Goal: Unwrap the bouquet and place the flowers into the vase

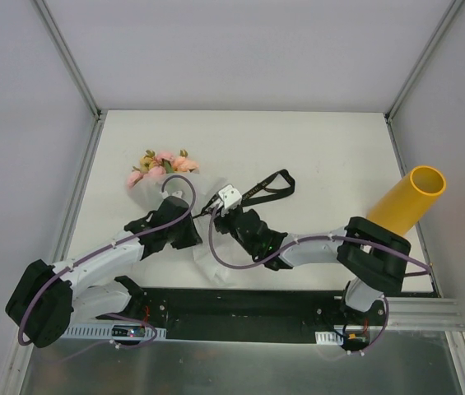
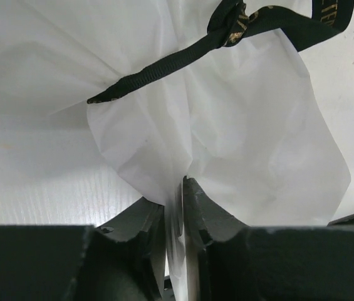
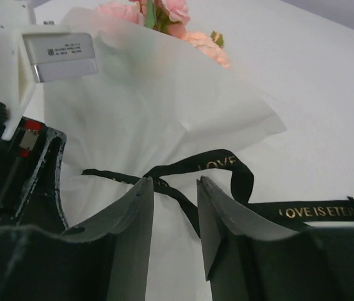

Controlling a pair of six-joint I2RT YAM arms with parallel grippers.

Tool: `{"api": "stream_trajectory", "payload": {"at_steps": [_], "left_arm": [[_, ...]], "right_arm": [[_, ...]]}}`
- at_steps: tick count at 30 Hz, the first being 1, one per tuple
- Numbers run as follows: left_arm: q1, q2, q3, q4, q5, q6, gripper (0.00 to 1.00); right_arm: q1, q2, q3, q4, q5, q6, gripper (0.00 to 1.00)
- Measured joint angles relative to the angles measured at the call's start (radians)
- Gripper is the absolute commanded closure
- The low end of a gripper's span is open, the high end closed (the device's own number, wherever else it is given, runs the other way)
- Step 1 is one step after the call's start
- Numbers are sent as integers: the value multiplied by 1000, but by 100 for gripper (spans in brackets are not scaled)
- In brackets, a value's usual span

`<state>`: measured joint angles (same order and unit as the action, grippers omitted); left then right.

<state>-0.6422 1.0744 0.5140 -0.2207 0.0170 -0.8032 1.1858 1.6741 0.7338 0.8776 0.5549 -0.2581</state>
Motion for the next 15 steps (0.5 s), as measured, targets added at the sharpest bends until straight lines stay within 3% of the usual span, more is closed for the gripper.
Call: {"api": "stream_trajectory", "payload": {"at_steps": [4,8,13,15], "left_arm": [[1,-2,0,-2,8,-15,55],[30,-5,0,-8,31,-34,51],[168,-23,16,-71,100,-38,43],[211,-43,38,-111,112,-32,36]], "right_arm": [[-88,-8,0,-6,-231,46,50],[-172,39,-7,51,-420,12,49],[-221,84,-8,77,-593,-16,48],[-227,84,-4,78,-620,2,52]]}}
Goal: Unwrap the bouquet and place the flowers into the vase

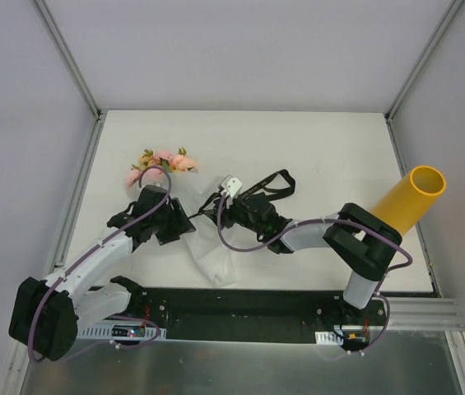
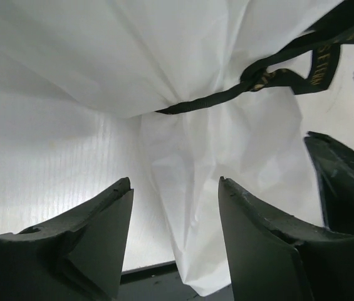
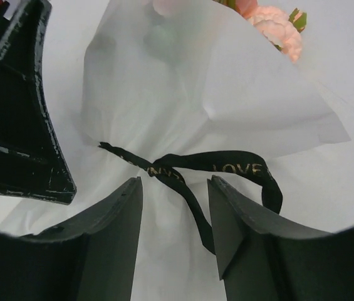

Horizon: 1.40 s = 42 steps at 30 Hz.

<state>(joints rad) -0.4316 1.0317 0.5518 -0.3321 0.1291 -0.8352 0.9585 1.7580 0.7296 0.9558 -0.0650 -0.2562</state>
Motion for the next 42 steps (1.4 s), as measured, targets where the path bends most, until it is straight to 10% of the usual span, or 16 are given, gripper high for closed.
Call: {"api": "stream_trajectory", "payload": {"at_steps": [19,42], "left_arm": [[260,-69,138,-167,-6,66,32],[381,88,107,-17,115,86,33]], "right_arm": [[111,-122,261,-620,418,1207,41],[139,117,264,-549,454,1650,48]]}}
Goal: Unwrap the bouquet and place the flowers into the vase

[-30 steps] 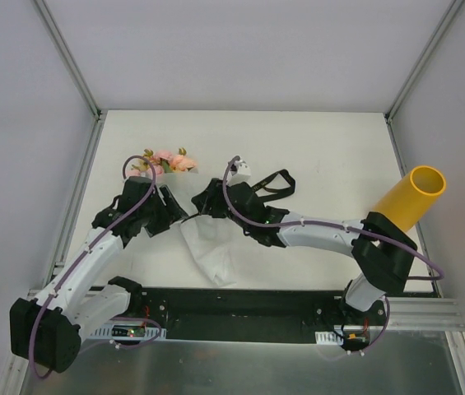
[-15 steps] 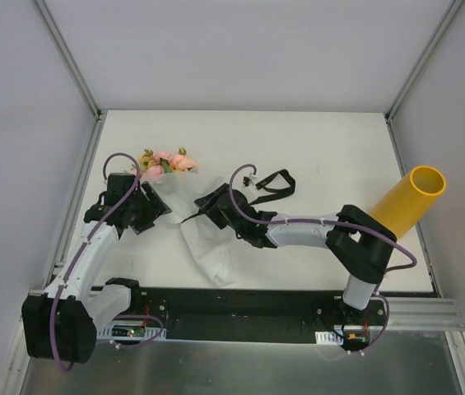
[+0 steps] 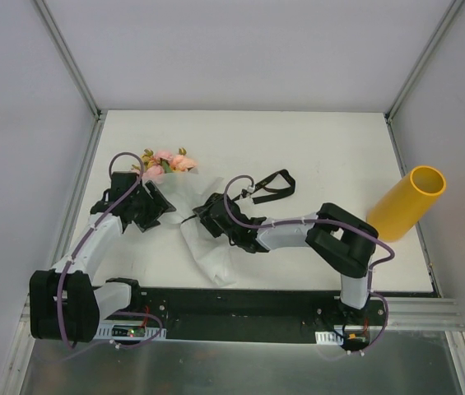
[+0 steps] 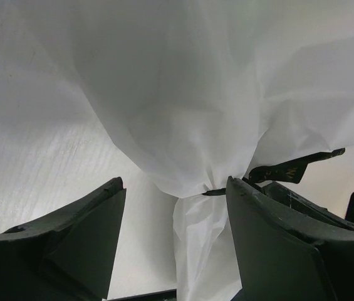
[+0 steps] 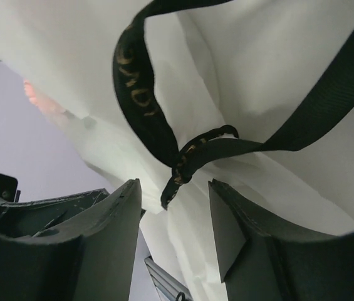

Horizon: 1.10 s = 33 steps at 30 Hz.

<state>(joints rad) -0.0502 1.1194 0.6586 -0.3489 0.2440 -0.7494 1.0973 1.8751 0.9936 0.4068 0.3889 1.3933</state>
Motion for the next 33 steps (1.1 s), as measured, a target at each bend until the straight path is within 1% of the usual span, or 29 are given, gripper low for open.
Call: {"api": "stream_trajectory", "payload": {"at_steps": [7,12,17,19,21,23,25,28,31,33], "left_arm": [[0,34,-20,39,0,-6,37],[0,58,-29,51,0,-7,40],[0,64,-35,63,0,-11,43],[0,72,-35,69,0,-14,45],[0,82,-35,74,0,-17,48],[0,92,-35,79,1,-18,53],[0,103,-35,84,2,-21,60],[0,115,-35,89,10,-25,71],[0,119,-35,100,10,-25,75],[0,119,-35,109,10,-25,78]], "right_arm": [[-2,39,15,12,-3,13,53],[-15,73,37,39,-29,13,61],[-27,84,40,50,-50,10,65],[-30,84,42,53,-58,8,70],[-31,85,46,53,-62,1,72],[-33,85,46,60,-64,-6,70],[-38,85,49,60,-72,-14,65],[-45,98,69,61,-98,-18,65],[-60,119,90,64,-129,-18,71],[-72,141,107,68,-153,-17,78]]}}
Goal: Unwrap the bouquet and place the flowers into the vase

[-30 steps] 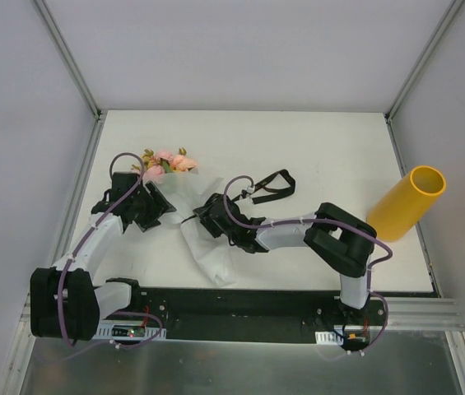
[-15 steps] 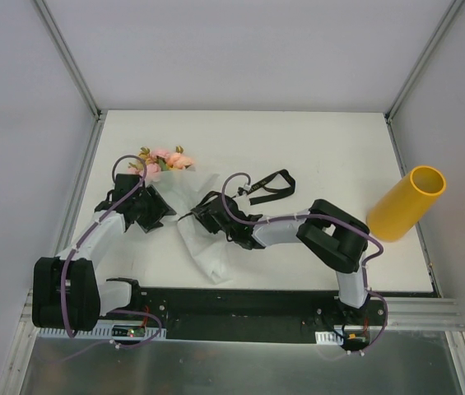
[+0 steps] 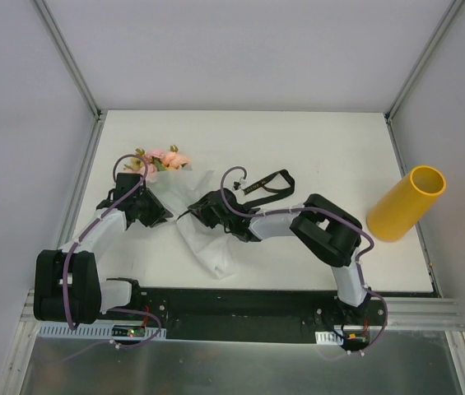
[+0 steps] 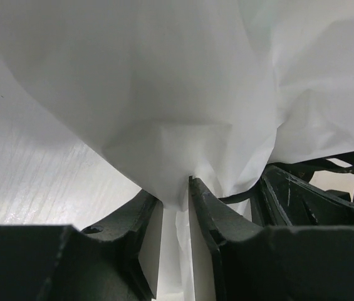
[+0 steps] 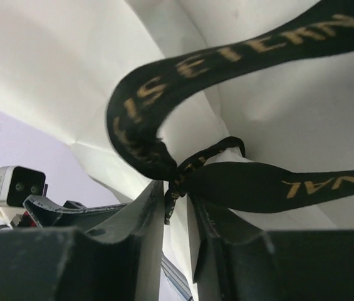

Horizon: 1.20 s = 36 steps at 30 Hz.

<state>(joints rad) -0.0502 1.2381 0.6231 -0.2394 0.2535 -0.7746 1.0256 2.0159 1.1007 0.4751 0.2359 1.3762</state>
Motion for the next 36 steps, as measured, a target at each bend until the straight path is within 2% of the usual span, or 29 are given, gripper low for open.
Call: {"api": "stream_trajectory", "payload": {"at_steps": [3,5,12,16,21,26,36], "left_arm": [[6,0,0,11,1,0,81],[6,2,0,15,3,0,85],[6,21,0,24,4,-11,96],[6,31,-1,34,6,-30,97],[6,40,-2,40,8,-46,97],[6,40,-3,40,7,-45,97],[6,35,-28,32,-3,-39,95]], "right_arm": [[-10,15,10,0,-23,-8,94],[-12,15,10,3,-26,-24,100],[-11,-37,8,7,-21,-184,100],[-5,-84,8,35,-46,-303,93],[0,-90,3,82,-111,-414,93],[5,-84,-11,141,-129,-472,77],[7,-69,21,154,-105,-547,75]]}}
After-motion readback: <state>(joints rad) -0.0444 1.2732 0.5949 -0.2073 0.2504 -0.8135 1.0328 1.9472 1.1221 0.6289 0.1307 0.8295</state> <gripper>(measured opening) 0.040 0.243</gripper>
